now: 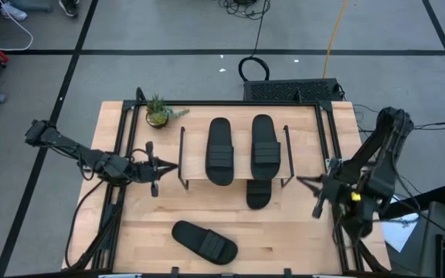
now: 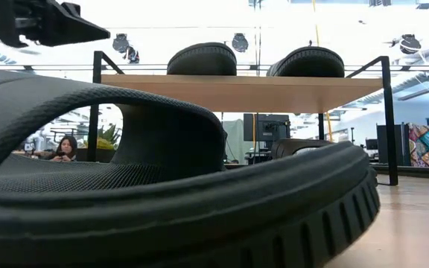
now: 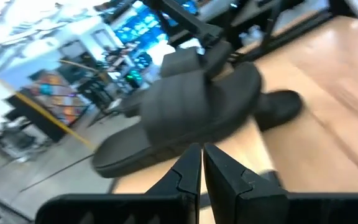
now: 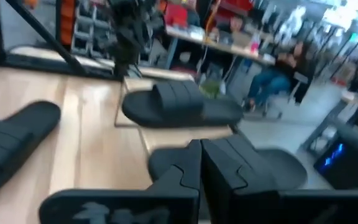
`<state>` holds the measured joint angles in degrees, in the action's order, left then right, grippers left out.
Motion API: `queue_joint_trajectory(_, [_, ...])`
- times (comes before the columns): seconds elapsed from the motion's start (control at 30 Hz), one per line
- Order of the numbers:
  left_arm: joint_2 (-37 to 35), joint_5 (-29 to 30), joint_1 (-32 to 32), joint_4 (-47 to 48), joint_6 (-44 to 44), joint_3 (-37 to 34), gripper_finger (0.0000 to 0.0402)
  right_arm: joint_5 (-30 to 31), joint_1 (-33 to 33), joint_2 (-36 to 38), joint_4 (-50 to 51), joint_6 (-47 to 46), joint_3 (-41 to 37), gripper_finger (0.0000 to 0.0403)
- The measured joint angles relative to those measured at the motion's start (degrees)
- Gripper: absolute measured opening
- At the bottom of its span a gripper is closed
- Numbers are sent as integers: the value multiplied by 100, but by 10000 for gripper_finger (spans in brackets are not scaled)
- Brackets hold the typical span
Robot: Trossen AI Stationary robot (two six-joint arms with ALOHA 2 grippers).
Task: Pick and place slides into the shelf
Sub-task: Adjust the shelf
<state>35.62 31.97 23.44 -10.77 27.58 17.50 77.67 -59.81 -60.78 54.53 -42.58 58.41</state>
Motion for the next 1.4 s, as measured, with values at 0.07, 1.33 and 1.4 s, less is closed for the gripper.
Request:
queue_joint_trajectory(0.07, [-11,187,0,-142,113,0,26,-219,101,271,611,-483,0,0])
queue_joint_trajectory(1.33, [-119,-4992,-3393,-437,438,28,26,-3372,1183,3795,-3471,6313,-1294,0])
queue_joint_trajectory(1.4, [-114,-5075,-3418,-445,471,28,26,-4085,1486,3982,-3425,6258,-1302,0])
